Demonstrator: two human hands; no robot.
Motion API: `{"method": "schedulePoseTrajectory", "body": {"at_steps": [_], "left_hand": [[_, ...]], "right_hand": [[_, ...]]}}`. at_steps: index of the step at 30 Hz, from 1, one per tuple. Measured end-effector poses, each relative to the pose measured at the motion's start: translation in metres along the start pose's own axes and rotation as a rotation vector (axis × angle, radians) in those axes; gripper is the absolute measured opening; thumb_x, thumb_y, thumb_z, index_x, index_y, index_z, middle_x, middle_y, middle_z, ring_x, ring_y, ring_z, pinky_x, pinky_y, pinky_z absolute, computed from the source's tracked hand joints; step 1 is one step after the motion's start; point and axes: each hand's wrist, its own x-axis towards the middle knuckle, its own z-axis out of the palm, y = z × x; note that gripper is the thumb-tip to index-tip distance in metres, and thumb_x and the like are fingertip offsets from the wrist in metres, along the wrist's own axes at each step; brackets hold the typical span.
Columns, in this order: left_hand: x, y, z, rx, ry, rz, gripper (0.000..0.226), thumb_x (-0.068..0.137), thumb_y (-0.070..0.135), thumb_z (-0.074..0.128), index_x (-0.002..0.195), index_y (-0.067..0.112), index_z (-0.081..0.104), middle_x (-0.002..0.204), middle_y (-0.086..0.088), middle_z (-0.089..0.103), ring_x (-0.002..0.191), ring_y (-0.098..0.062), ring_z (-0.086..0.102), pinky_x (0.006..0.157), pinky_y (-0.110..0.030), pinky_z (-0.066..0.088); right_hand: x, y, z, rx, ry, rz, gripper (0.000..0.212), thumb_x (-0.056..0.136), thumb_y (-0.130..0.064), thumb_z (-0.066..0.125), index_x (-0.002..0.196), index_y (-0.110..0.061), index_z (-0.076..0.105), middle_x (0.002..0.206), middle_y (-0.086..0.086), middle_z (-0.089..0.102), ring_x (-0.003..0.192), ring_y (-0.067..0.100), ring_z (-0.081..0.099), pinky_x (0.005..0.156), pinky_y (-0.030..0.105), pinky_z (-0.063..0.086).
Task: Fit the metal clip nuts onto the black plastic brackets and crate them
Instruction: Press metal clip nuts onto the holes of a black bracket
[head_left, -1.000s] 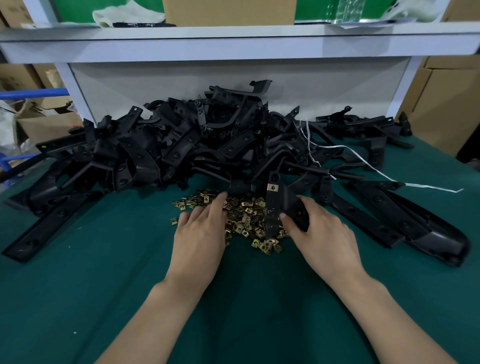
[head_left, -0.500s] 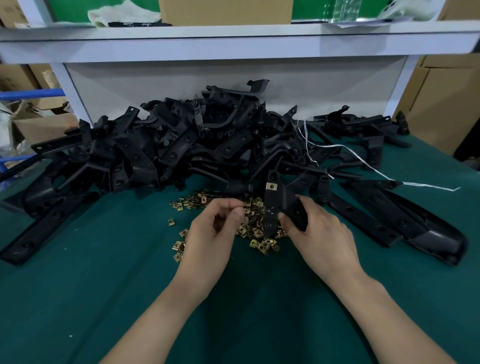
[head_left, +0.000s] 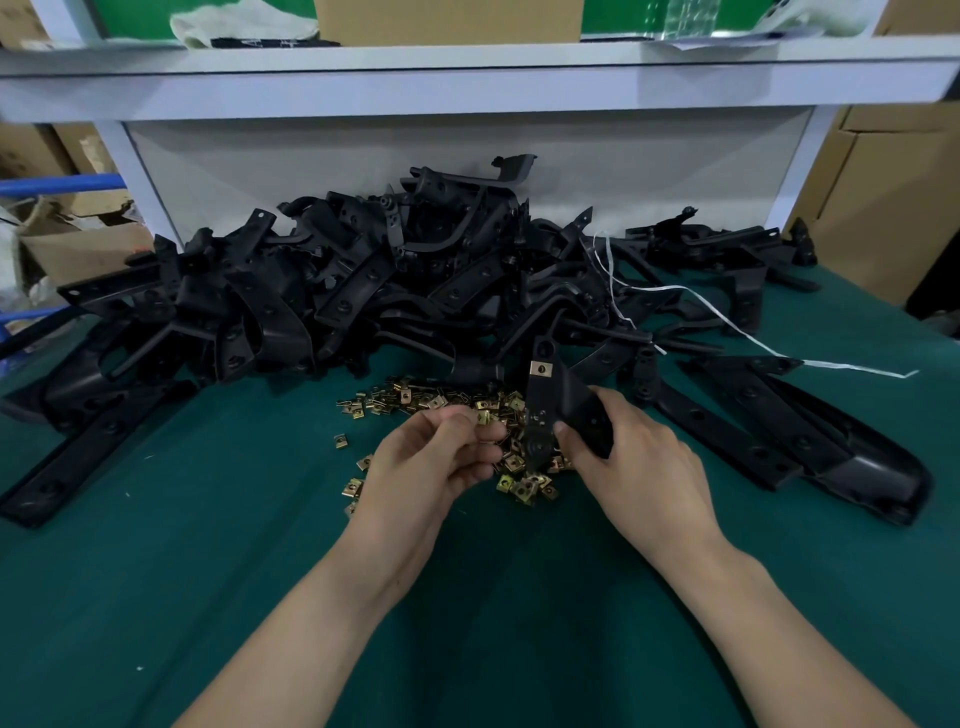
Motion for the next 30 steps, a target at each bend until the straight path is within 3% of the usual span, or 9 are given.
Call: {"method": "schedulePoseTrajectory", "body": {"at_steps": [17,24,30], "left_hand": [[0.0024,-0.0024,-0.0031,-0.113,-0.035,-0.106,0.004,0.095,0.013,0.066,0.098,0.014,0.069,0.097,-0.006,0.075,0.076,-0.013,0.068,0.069,-0.026,0.057],[-0.0006,-0.0071,-0.0014,-0.035,-0.182,-0.03,0.023,0.084,0.014,0.069,0.104,0.017,0.079,0.089,-0.003,0.07,0.084,-0.012,0.067,0.077,-0.024,0.055],[-0.0008,-0.0085,-0.0013,0.045,-0.166,0.031,0.024,0.093,0.007,0.065,0.105,0.023,0.078,0.088,0.001,0.067,0.084,-0.012,0.065,0.079,-0.024,0.054]], "right_hand": [[0.0007,0.0027,0.0023,0.0,0.007,-0.013,0.048,0.092,-0.063,0.046,0.132,-0.036,0.048,0.12,-0.012,0.066,0.098,0.024,0.067,0.076,0.04,0.051],[0.0007,0.0026,0.0021,0.0,0.012,-0.017,0.047,0.091,-0.064,0.045,0.13,-0.037,0.048,0.117,-0.013,0.067,0.097,0.026,0.067,0.076,0.04,0.051],[0.0011,0.004,0.0035,0.004,0.022,-0.024,0.045,0.092,-0.064,0.046,0.127,-0.037,0.049,0.112,-0.012,0.068,0.094,0.025,0.067,0.073,0.039,0.05]]}}
